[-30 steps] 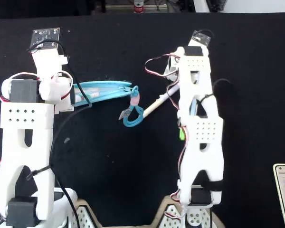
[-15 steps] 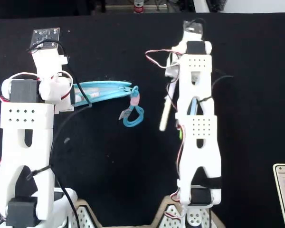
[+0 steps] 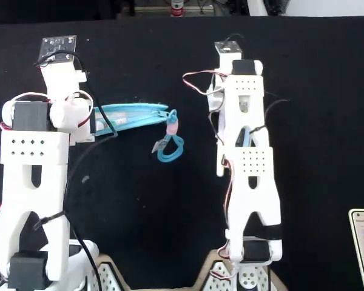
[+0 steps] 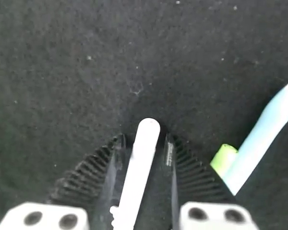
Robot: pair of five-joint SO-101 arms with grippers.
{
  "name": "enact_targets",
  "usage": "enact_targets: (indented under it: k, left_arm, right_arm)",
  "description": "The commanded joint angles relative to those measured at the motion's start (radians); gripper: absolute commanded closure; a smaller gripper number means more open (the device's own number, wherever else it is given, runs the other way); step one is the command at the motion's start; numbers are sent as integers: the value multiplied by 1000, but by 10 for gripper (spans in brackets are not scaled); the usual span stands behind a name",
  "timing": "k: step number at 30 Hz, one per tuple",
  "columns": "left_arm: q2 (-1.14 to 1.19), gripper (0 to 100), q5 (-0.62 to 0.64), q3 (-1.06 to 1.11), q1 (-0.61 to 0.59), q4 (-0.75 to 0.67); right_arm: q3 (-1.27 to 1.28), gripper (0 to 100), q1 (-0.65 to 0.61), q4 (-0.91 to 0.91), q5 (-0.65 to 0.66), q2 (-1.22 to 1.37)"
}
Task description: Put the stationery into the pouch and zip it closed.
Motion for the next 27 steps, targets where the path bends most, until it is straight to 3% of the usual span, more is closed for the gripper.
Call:
enact_targets:
  k: [1,6,13,27]
  left_arm:
    - [11,970,6,31,-18,11]
    - [11,970,6,31,-18,11]
    - [11,970,6,31,-18,12]
    - [11,970,6,31,-18,12]
  right_arm:
    - [4,874,-5,32,38,-27]
    - [-7,995,0,32,66,-30]
    - [67,988,-6,35,60,-151]
    - [823,988,-103,26,68,-831]
